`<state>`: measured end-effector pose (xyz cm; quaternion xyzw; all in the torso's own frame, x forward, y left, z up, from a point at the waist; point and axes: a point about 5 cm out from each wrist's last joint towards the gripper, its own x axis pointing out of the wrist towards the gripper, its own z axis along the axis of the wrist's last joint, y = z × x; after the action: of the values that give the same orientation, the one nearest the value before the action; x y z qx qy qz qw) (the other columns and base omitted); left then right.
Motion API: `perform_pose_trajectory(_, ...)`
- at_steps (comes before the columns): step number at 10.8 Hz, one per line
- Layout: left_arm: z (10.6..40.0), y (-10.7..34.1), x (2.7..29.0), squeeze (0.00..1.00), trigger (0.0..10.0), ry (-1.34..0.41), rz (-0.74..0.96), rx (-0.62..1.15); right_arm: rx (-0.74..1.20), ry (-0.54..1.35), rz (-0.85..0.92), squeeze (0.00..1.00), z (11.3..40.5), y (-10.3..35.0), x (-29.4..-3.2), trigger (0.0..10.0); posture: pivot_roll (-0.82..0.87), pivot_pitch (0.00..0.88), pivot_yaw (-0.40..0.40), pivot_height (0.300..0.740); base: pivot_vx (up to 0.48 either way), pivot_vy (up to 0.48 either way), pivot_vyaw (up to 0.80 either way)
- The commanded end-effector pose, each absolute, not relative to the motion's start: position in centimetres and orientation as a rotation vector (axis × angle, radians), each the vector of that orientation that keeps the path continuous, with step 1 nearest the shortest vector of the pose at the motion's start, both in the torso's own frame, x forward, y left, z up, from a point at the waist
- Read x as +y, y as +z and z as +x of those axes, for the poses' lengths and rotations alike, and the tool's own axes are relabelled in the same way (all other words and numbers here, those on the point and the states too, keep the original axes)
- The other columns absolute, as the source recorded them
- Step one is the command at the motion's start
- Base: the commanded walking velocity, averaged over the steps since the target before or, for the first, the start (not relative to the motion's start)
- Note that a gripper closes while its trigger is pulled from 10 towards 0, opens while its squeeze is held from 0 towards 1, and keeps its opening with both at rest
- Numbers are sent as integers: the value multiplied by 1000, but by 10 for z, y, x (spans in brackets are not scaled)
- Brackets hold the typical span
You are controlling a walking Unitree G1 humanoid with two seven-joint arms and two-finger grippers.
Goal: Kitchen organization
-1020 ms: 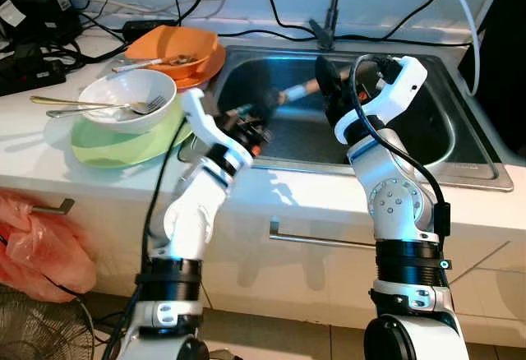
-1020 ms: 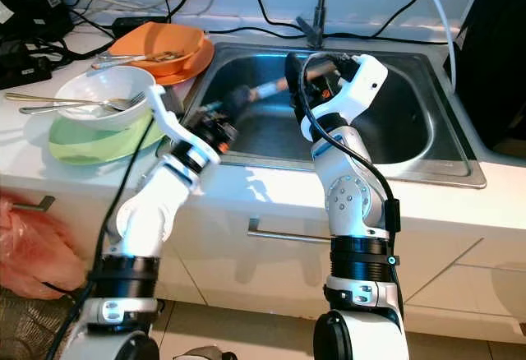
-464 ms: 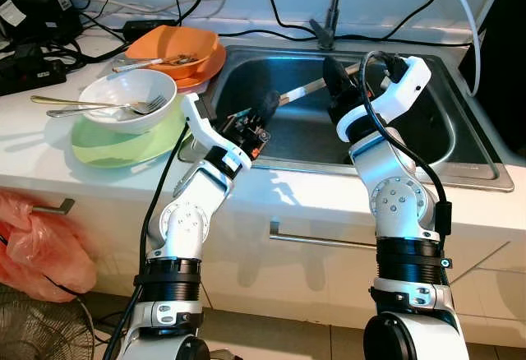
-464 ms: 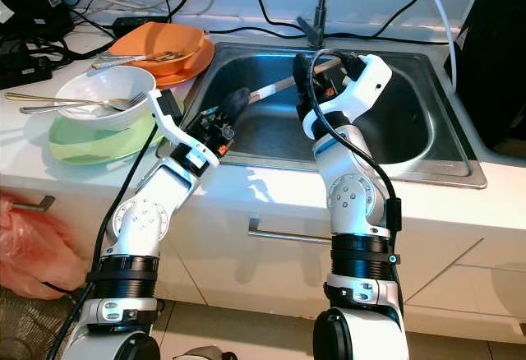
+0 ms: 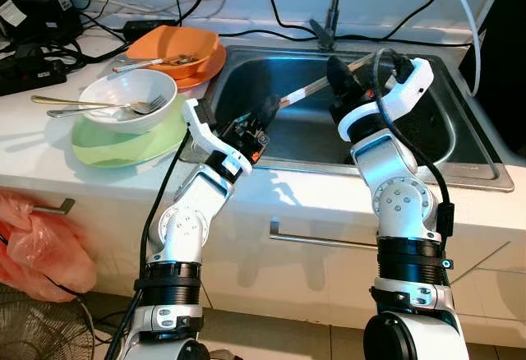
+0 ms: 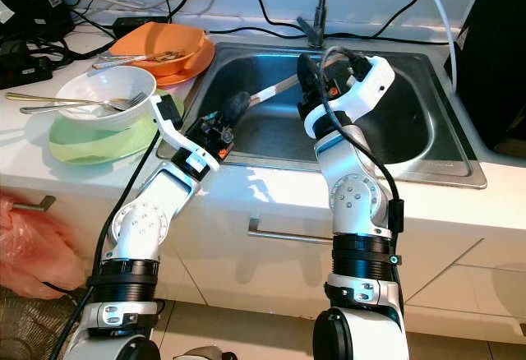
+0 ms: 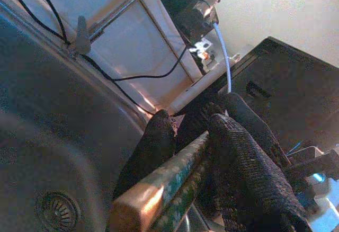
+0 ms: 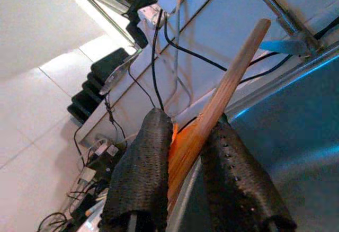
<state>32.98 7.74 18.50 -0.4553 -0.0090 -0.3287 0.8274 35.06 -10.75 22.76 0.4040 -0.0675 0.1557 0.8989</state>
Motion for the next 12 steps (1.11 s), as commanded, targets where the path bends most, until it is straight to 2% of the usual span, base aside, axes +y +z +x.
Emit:
perform_pose_trajectory(1,324,185,67,0,0,-785,-937,24,-135,340,847,0,352,235,-99,0,103,0,60,740,0,0,0)
perform_pose_trajectory(6,323,177,66,0,0,-793,-925,69,-121,350,875,0,351,233,-100,0,99,0,58,740,0,0,0)
perform_pose_trajectory(7,323,176,66,0,4745,-792,-918,75,-120,354,875,0,351,233,-100,0,99,0,57,740,0,0,0)
perform_pose_trajectory(8,323,176,65,0,6627,-793,-911,78,-120,357,875,0,351,233,-100,0,100,0,57,740,0,0,0)
perform_pose_trajectory(9,323,175,65,47,10000,-791,-907,87,-121,356,871,0,351,234,-99,0,101,0,57,740,0,0,0)
perform_pose_trajectory(10,323,174,66,1000,10000,-786,-912,98,-127,345,860,0,351,234,-100,0,101,0,58,740,0,0,0)
perform_pose_trajectory(12,323,173,66,1000,10000,-783,-919,108,-139,309,839,0,351,234,-101,0,100,0,59,740,0,0,0)
